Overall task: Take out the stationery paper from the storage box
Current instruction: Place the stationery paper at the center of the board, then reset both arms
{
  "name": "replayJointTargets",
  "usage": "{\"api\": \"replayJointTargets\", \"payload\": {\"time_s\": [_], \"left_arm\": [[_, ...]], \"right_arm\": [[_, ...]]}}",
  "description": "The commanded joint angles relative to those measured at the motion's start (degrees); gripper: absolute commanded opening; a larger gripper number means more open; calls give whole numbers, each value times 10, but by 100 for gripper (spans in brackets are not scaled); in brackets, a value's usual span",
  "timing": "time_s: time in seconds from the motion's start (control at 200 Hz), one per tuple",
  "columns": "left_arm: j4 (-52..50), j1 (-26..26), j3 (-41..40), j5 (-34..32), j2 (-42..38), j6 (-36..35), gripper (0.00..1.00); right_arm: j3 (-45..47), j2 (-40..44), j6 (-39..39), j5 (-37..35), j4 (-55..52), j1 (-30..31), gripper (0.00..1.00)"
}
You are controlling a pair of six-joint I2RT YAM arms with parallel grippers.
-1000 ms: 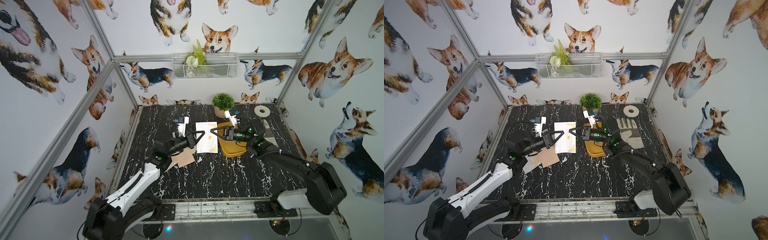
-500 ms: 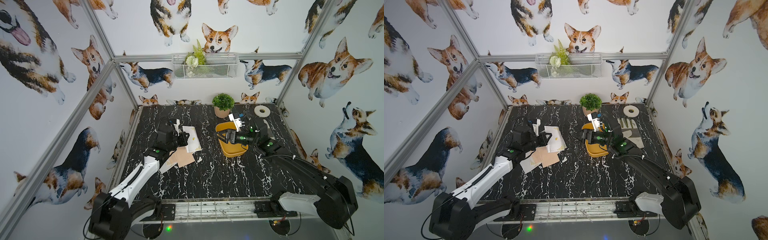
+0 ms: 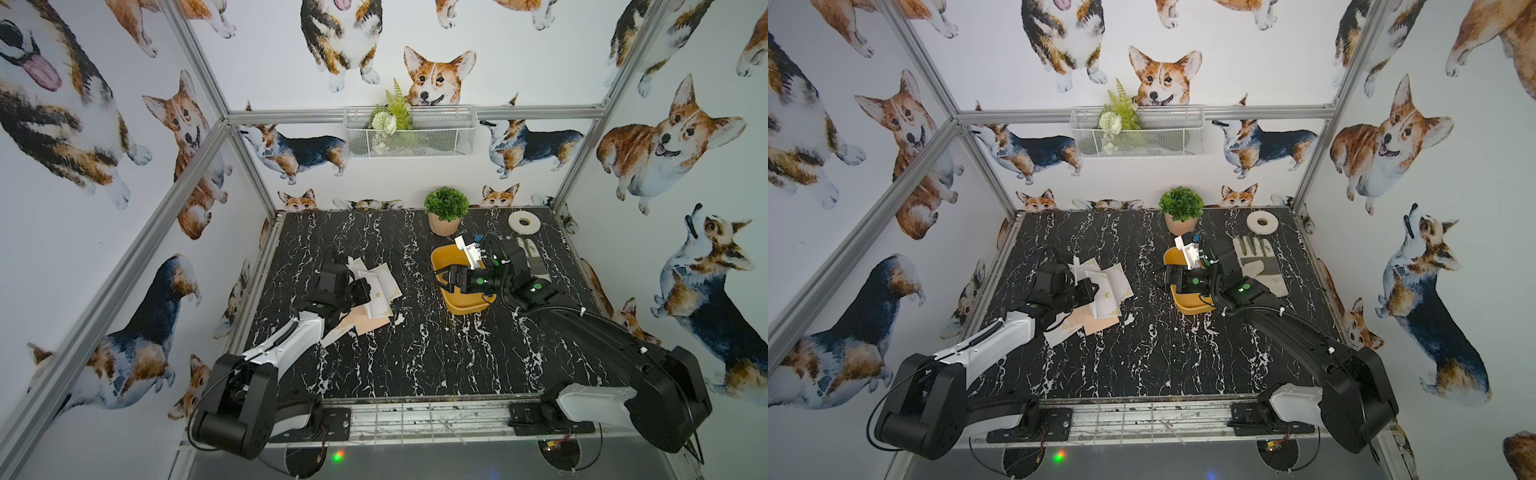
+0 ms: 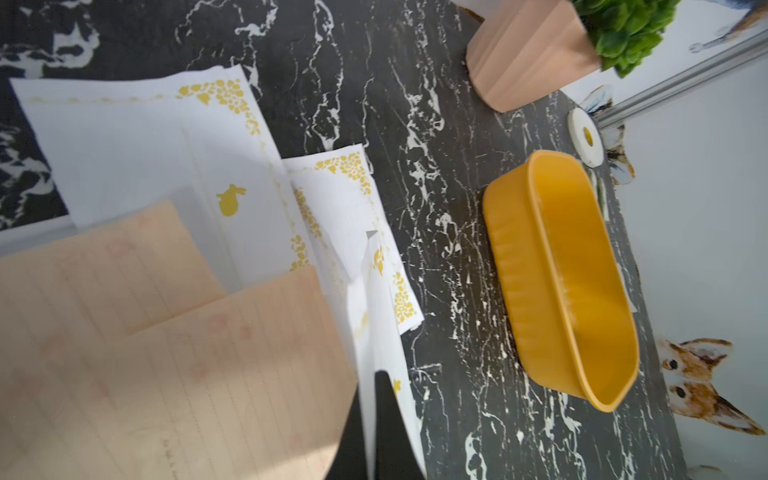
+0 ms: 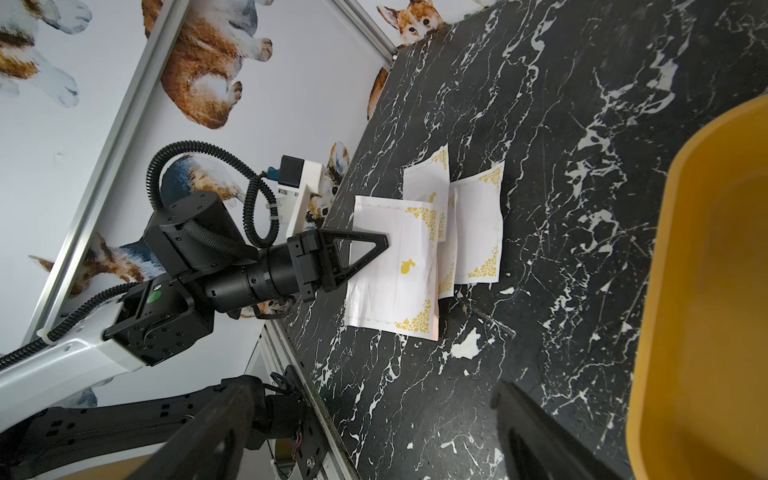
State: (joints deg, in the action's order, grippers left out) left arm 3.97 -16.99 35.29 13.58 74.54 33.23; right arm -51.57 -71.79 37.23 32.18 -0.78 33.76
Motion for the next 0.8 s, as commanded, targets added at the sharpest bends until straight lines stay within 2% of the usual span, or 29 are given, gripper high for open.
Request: {"api": "replayJointTargets", "payload": {"time_s": [0.0,0.2,0.25,0.31,0.385,0.45,0.516,0.536,0.586,0.626,0.686,0.796], "left_arm": [[18,2,-5,-29,14,2,13],[-45,2,20,-68,-6,-19,62],[-82,2,34,-86,-22,-27,74],[-155,2,67,-132,-39,-39,84],[-258,2,118,-214,-59,-48,89],[-318,2,162,-271,-77,-66,93],[-340,2,177,-312,-99,-93,95],[-344,1,179,-327,-105,-98,99],[-348,0,182,-364,-119,-117,100],[-337,-4,177,-398,-130,-131,100],[-290,-7,152,-427,-148,-167,100],[-118,-8,40,-448,-178,-249,100]], "right_arm": [[-5,1,-15,-16,-9,1,98],[-28,13,-58,-67,-82,1,100],[-30,23,-66,-88,-98,1,100],[-38,38,-81,-118,-123,2,100],[-54,62,-107,-175,-168,1,100],[-64,93,-134,-257,-198,1,100],[-60,124,-155,-350,-202,1,100],[-56,132,-160,-389,-197,1,100],[-36,149,-173,-485,-173,1,100],[-14,160,-196,-537,-147,0,100],[29,168,-263,-564,-87,-3,100],[85,162,-292,-673,-38,-12,100]]}}
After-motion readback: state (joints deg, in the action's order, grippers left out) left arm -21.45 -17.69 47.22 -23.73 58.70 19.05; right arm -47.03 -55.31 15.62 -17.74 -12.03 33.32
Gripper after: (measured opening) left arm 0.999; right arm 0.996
